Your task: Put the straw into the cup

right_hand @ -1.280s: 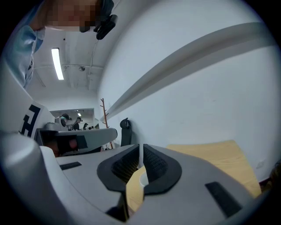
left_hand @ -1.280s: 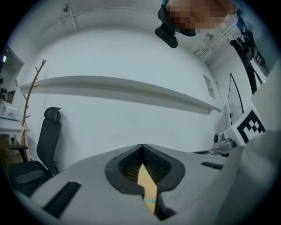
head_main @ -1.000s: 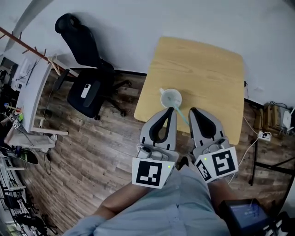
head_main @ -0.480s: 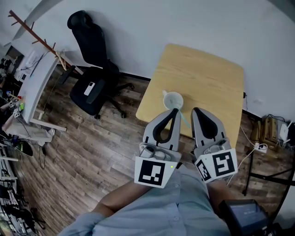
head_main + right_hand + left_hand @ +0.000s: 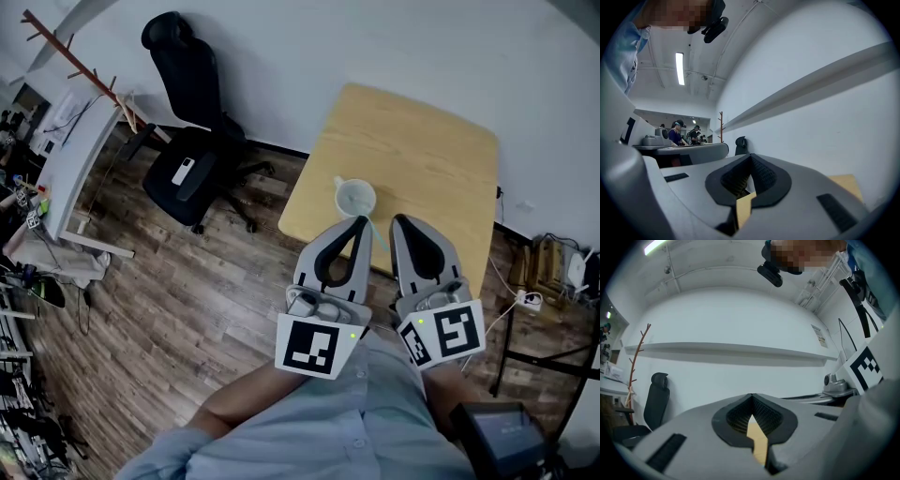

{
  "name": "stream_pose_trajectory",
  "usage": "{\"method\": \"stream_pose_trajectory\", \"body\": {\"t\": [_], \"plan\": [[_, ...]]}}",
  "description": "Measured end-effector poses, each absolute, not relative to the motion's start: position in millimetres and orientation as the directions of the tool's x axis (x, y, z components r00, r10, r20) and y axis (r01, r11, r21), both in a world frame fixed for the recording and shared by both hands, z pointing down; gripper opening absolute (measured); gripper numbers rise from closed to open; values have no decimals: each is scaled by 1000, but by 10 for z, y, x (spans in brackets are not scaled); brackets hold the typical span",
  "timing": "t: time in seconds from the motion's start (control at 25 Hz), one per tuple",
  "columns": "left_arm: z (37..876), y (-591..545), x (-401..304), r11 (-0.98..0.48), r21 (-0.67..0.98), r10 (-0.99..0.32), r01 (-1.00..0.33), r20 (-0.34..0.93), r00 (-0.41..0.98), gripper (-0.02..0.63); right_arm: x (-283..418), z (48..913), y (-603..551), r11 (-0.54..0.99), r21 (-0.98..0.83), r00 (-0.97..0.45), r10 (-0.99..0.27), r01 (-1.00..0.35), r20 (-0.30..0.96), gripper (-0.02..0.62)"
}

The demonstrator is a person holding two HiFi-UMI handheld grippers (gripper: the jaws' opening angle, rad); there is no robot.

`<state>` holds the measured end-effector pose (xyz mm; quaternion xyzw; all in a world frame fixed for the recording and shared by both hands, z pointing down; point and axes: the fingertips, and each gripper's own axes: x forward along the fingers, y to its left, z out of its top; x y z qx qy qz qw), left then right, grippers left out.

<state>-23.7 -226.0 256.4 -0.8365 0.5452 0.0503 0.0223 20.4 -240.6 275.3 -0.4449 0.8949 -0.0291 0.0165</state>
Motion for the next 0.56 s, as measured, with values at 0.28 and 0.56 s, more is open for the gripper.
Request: {"method": "stream_pose_trajectory", "body": {"t": [0.28,0.56], "plan": [[2560,-2249,-279,-397,24,-913,-918,-110,392,-3,166,2766,-2397,609,-69,-610,-792,-790,1,-2],[2580,-2268,-322,-383,25,-920,-924,-102,378,-3,167,2779,-2423,610,-73,-612,-791,-789,2,-2]]}}
